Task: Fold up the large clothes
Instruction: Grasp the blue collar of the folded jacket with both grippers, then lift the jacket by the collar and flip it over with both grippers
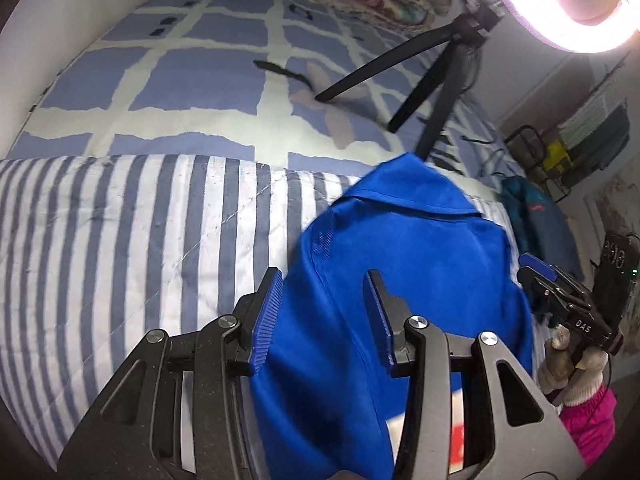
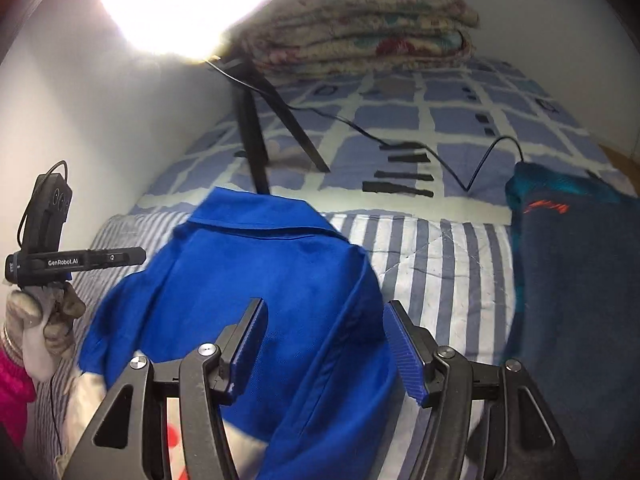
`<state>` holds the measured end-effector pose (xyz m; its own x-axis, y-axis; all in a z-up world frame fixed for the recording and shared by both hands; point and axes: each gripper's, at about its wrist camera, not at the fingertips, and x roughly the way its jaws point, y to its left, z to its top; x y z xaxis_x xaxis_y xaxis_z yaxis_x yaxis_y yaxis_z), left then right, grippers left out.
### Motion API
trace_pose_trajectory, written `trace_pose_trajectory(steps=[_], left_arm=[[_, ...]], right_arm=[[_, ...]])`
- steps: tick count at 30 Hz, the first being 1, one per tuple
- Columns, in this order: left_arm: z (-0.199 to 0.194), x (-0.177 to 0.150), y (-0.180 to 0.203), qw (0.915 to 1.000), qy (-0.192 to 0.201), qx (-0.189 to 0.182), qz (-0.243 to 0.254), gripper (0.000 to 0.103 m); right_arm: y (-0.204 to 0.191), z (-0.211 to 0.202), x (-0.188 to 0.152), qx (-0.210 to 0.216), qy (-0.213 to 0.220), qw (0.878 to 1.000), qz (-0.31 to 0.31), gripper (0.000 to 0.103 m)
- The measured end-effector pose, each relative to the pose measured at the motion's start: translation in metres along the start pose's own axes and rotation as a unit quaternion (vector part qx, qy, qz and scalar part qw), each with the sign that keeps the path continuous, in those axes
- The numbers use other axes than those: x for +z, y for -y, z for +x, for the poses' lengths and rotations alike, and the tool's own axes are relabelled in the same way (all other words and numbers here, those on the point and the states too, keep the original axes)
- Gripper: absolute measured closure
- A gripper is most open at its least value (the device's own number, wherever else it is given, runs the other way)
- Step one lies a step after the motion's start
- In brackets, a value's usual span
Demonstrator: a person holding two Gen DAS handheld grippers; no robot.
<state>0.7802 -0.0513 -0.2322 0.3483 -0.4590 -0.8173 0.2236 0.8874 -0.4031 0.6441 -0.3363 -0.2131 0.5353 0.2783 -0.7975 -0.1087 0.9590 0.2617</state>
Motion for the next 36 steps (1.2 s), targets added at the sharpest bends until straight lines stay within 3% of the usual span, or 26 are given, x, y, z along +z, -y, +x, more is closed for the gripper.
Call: trace_pose_trajectory(steps=[5, 8, 10, 11, 13, 15, 19, 27, 36], left_arm=[[0.024, 0.006, 0.009, 0.9995, -0.003, 0.016, 0.027, 0.060], [0.033, 0.002, 0.013, 0.9988, 0.013, 0.030, 0.038, 0.061], [0.034, -0.001, 0.017, 0.9975, 0.026, 0.039, 0.053, 0.077], [0.034, -0.001, 0.019, 0.9970, 0.026, 0.043, 0.059, 0.093], [0.032, -0.002, 0.021, 0.9964, 0.032, 0.044, 0.065, 0.096], [0.025, -0.003, 0.026, 0.9949, 0.044, 0.048, 0.078, 0.099], [0.001, -0.006, 0.040, 0.9916, 0.072, 0.045, 0.098, 0.100], [-0.076, -0.032, 0.065, 0.9847, 0.125, 0.023, 0.119, 0.101], [-0.182, -0.118, 0.086, 0.9779, 0.153, 0.005, 0.142, 0.101]], right_arm=[[0.011, 0.029, 0.005, 0.012, -0.011, 1.000, 0.023, 0.044], [0.008, 0.043, 0.003, 0.012, -0.028, 0.999, 0.019, 0.057], [0.003, 0.047, 0.001, 0.007, -0.031, 0.999, 0.006, 0.073], [0.003, 0.047, 0.000, 0.006, -0.030, 1.000, 0.003, 0.077], [0.001, 0.044, 0.001, -0.002, -0.024, 1.000, 0.001, 0.090], [-0.003, 0.040, 0.001, -0.012, -0.016, 1.000, -0.006, 0.095], [-0.017, 0.026, 0.001, -0.036, 0.002, 0.999, -0.026, 0.098], [-0.042, -0.041, 0.010, -0.034, 0.061, 0.997, -0.032, 0.100], [-0.093, -0.148, -0.032, -0.033, 0.108, 0.992, -0.058, 0.101]])
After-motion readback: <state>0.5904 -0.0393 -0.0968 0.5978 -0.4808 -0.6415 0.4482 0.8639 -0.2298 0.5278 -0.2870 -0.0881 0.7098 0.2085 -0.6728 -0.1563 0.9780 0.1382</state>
